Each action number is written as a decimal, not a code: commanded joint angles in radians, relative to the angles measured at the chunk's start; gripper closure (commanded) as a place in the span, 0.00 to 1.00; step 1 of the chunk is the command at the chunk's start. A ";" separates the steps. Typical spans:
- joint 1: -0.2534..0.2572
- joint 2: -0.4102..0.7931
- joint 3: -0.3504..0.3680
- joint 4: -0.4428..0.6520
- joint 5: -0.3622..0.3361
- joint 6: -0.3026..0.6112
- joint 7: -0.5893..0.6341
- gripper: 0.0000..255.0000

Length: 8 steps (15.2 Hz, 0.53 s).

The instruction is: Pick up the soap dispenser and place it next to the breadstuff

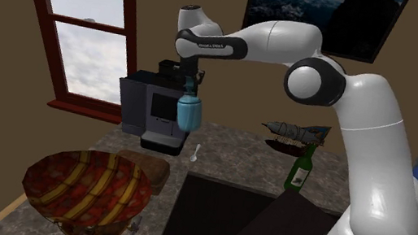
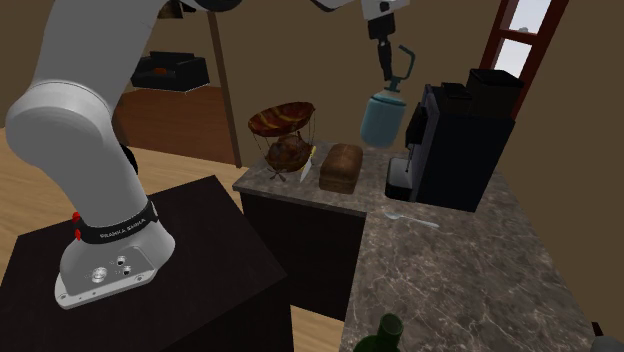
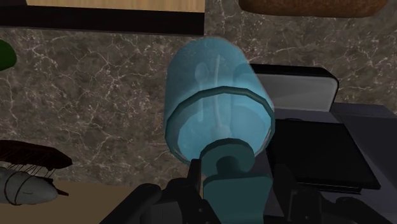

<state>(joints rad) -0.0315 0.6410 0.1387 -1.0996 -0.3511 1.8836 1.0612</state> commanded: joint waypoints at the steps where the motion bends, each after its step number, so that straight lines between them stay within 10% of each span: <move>1: -0.004 0.000 -0.001 -0.028 -0.002 0.029 0.006 1.00; 8: -0.009 0.006 -0.004 -0.111 -0.012 0.115 0.031 1.00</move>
<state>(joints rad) -0.0391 0.6510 0.1346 -1.1924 -0.3615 1.9832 1.0874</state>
